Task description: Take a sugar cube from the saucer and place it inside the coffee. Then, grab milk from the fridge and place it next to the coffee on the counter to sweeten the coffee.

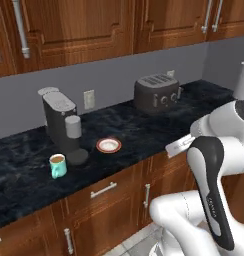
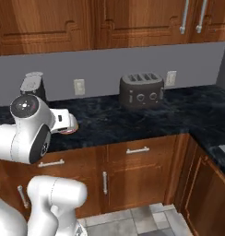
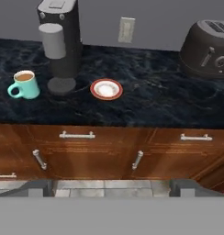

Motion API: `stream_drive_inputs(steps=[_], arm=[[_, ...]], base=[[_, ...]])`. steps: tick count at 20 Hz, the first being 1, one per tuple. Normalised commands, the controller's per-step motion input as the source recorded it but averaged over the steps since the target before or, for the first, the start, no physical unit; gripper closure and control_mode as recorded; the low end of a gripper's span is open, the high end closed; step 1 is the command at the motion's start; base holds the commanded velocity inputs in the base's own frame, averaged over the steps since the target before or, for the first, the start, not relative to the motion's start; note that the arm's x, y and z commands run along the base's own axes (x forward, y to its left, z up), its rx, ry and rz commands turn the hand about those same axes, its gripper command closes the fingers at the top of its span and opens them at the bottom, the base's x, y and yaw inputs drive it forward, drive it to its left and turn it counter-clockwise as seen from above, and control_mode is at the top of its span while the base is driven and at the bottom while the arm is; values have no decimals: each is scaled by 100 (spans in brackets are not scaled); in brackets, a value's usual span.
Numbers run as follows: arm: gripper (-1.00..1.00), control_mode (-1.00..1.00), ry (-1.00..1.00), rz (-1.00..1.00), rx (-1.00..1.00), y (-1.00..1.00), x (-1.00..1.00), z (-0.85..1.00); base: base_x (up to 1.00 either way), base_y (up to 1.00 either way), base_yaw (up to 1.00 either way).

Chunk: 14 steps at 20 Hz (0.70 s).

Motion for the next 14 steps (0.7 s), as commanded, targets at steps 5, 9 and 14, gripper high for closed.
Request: stream_drive_inputs(steps=[5,9,14], arm=[[-100,100,0,0,0,0,0,0],[-100,100,0,0,0,0,0,0],[-100,100,0,0,0,0,0,0]], base=[[0,-42,-65],[0,-39,-67],[0,-34,-74]])
